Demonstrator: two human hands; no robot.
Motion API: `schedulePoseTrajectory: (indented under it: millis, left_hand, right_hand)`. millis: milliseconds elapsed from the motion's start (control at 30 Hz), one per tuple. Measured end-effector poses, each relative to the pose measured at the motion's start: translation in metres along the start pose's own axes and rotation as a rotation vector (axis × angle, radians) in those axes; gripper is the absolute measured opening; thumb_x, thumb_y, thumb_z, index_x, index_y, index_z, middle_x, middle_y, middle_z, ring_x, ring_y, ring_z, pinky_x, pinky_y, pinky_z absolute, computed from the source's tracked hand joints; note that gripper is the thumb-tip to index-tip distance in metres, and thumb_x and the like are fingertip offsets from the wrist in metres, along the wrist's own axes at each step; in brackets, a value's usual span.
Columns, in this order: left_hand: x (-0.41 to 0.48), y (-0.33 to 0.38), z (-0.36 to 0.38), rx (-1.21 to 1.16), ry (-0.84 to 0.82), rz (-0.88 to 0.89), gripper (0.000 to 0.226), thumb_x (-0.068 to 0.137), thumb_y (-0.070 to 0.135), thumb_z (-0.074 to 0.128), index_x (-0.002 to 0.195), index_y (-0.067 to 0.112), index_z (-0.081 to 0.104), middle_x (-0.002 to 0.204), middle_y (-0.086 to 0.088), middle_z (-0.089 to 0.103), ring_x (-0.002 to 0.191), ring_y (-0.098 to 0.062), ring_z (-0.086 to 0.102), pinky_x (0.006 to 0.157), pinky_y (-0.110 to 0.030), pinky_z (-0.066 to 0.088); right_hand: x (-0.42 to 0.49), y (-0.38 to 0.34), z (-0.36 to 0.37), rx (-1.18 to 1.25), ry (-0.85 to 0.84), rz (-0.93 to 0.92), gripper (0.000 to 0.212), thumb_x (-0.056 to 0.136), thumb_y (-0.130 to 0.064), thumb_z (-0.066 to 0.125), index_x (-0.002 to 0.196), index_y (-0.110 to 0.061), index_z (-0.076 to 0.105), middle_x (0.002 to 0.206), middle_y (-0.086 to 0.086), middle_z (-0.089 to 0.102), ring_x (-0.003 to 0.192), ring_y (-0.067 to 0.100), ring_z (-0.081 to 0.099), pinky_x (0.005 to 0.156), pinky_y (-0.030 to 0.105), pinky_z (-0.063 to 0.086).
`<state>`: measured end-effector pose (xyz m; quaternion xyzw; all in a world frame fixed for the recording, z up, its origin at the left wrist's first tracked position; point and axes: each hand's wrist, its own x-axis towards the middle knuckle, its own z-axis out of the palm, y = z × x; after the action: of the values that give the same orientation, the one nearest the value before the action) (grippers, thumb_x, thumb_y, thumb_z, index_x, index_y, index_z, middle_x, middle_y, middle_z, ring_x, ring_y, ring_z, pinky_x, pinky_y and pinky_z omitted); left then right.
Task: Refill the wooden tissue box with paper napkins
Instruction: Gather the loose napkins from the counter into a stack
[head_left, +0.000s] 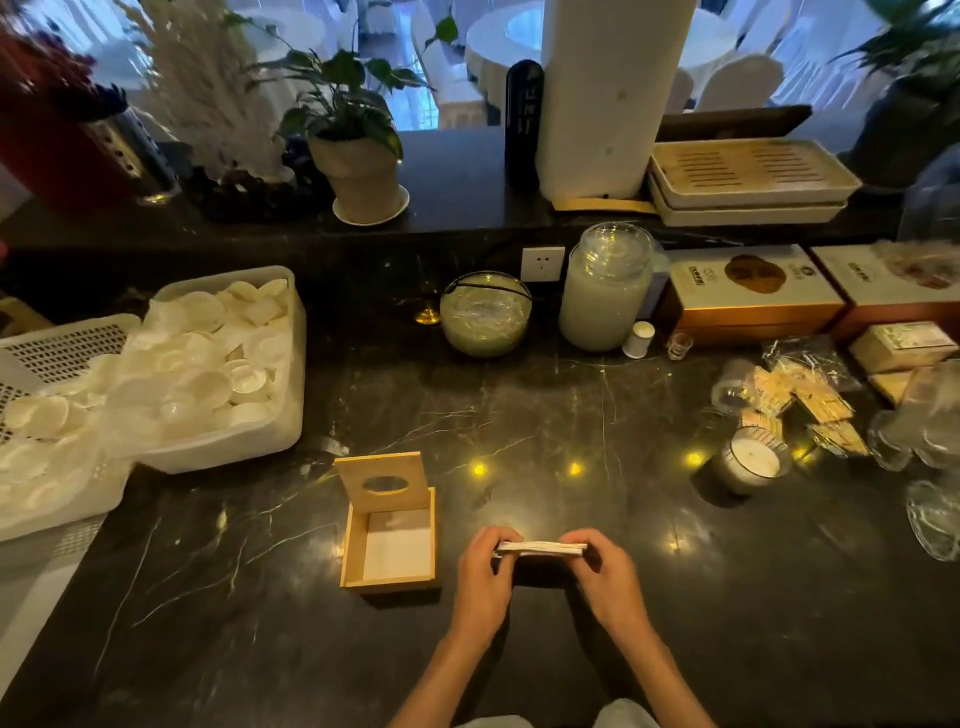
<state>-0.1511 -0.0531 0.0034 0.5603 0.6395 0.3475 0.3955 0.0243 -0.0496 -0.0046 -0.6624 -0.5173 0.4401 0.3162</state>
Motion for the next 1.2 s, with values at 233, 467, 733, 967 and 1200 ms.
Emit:
schedulePoseTrajectory:
  millis: [233,467,733,967,1200]
  left_hand:
    - [0.016,0.008,-0.003,0.023,0.025,0.052,0.029,0.09,0.001,0.063,0.098,0.029,0.063,0.101,0.013,0.06,0.103,0.001,0.057,0.085,-0.009,0.047]
    - [0.026,-0.011,0.011,0.038,-0.039,-0.016,0.028,0.088,-0.001,0.063,0.096,0.025,0.063,0.101,0.011,0.06,0.097,-0.001,0.06,0.086,-0.017,0.051]
    - [0.03,-0.021,0.022,-0.005,-0.04,-0.156,0.03,0.089,0.001,0.064,0.103,0.029,0.062,0.106,0.009,0.063,0.101,-0.003,0.061,0.09,-0.021,0.053]
    - [0.026,-0.025,0.023,0.024,-0.069,-0.128,0.04,0.087,-0.008,0.058,0.105,0.027,0.059,0.113,0.005,0.057,0.109,-0.006,0.057,0.089,-0.01,0.047]
    - [0.026,-0.025,0.03,-0.015,-0.097,-0.148,0.054,0.083,-0.019,0.051,0.114,0.024,0.057,0.122,0.003,0.054,0.115,-0.006,0.054,0.092,-0.002,0.041]
  right_hand:
    - [0.013,-0.011,-0.004,0.0,0.044,-0.08,0.025,0.089,-0.003,0.063,0.098,-0.026,0.068,0.098,-0.011,0.068,0.097,0.004,0.063,0.082,0.023,0.053]
    - [0.029,0.007,-0.001,-0.015,-0.004,-0.049,0.022,0.086,-0.003,0.067,0.092,-0.024,0.067,0.089,-0.009,0.069,0.087,-0.001,0.064,0.076,0.02,0.051]
    - [0.038,0.014,0.005,0.029,-0.074,0.009,0.034,0.089,-0.004,0.066,0.109,-0.031,0.062,0.108,-0.011,0.066,0.102,0.001,0.061,0.083,0.012,0.051]
    - [0.037,0.02,0.012,0.149,-0.123,0.083,0.068,0.09,0.006,0.059,0.145,-0.027,0.04,0.135,-0.003,0.056,0.129,0.009,0.049,0.105,0.025,0.043]
    - [0.03,0.019,0.019,0.169,-0.181,0.083,0.08,0.093,0.008,0.05,0.152,-0.036,0.021,0.154,-0.001,0.039,0.143,0.009,0.03,0.11,0.023,0.029]
